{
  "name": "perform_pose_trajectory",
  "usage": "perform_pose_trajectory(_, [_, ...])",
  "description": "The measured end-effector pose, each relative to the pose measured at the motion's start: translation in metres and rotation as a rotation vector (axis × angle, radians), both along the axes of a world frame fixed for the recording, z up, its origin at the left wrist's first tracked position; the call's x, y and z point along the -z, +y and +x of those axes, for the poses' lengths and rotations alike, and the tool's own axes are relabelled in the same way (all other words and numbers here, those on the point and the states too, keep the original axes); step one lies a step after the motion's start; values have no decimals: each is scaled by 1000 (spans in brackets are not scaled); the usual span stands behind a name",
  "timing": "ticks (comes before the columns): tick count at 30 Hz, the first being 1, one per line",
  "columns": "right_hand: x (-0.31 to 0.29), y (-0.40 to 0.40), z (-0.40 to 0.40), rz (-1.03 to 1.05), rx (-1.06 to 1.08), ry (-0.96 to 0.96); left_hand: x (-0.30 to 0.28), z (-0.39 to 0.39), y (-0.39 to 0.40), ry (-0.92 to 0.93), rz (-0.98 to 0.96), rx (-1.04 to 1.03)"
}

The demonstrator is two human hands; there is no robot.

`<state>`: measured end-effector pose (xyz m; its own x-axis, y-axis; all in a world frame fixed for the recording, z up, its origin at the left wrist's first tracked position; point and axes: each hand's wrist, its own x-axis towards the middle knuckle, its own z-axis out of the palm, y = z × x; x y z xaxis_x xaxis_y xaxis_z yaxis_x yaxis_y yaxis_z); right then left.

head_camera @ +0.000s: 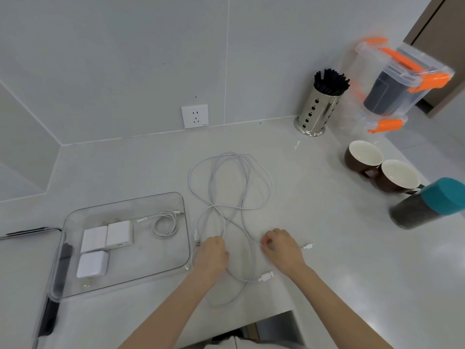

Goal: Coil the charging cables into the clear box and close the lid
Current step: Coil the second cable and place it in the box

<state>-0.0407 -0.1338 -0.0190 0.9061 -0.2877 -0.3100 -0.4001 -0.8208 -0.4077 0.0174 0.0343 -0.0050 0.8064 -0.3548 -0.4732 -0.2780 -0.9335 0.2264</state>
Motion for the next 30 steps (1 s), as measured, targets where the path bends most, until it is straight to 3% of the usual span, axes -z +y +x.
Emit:
perform_pose_trajectory(5, [0, 4, 1, -31, -33, 39, 2, 0, 0, -34, -49, -91])
perform_pose_trajectory(9, [-2, 3, 4, -32, -33, 33, 6, 4, 2, -41, -3, -44])
perform_pose_trajectory(13, [-5, 5, 10, 34, 9, -30, -2, 7, 0, -105, -79, -23])
perform_pose_trajectory(15, [-13, 9, 14, 182, 74, -81, -13, 9, -4, -162, -174, -27])
perform_pose_trajectory(22, [-51, 20, 40, 985, 426, -152, -60, 11, -15, -296, -528, -80])
perform_pose_trajectory(30, [-51, 18, 79, 1368, 714, 96, -65, -9, -11, -308, -749, 57])
